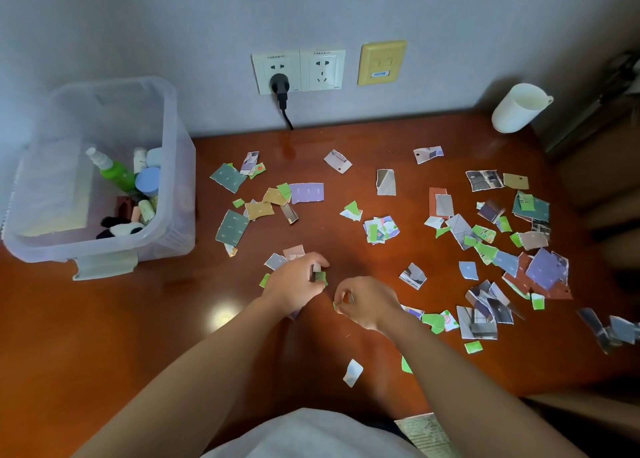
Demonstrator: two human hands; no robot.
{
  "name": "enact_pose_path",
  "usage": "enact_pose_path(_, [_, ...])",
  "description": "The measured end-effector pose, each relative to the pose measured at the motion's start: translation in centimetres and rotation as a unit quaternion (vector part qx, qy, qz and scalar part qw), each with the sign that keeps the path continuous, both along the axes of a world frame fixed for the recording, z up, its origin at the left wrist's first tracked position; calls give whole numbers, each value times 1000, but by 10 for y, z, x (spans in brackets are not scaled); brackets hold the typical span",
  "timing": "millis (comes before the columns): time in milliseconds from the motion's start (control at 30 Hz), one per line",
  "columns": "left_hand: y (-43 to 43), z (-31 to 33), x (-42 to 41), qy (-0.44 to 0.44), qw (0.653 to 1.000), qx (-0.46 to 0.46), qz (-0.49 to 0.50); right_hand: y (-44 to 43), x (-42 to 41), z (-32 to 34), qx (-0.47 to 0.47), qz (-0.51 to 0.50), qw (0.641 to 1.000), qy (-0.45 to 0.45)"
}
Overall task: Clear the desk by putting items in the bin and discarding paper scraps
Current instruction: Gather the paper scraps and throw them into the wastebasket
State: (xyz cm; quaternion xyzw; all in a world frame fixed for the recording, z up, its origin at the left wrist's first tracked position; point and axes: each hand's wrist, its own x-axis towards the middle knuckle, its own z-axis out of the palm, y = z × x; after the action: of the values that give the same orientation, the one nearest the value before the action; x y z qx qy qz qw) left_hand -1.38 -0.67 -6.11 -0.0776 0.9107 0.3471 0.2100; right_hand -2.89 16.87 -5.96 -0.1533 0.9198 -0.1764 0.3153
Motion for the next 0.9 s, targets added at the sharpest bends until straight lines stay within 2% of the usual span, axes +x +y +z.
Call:
enact_pose_path(200, [-1, -1, -7, 58, 987, -115, -99, 2, 1, -2, -11, -12, 1000, 12])
enact_pose_path(467, [-1, -5, -14, 35, 982, -149, -108, 0, 4, -2, -8, -8, 1000, 28])
enact_pose_path(567, [-1, -10, -11, 21, 990, -121, -75, 0, 4, -1, -4, 3, 1000, 30])
enact_pose_path(600, [-1, -12, -9, 14, 995, -89, -45, 0, 3, 0, -3, 6, 1000, 29])
enact_pose_path(667, [2, -10, -8, -11, 998, 35, 58, 0, 3, 0, -3, 8, 1000, 28])
enact_pose_path(700, [4, -6, -8, -33, 984, 119, 129, 0, 3, 0, -2, 10, 1000, 26])
enact_pose_path(733, [4, -1, -8, -67, 956, 200, 204, 0, 3, -1, 0, 12, 1000, 23])
enact_pose_path(767, [4, 4, -8, -107, 914, 275, 280, 0, 3, -1, 3, 14, 1000, 18])
enact_pose_path(833, [0, 11, -6, -192, 797, 409, 401, 0, 3, -2, 8, 22, 1000, 6])
enact_pose_path(900, [-8, 13, -4, -233, 679, 518, 464, -1, 3, -3, 13, 25, 1000, -2])
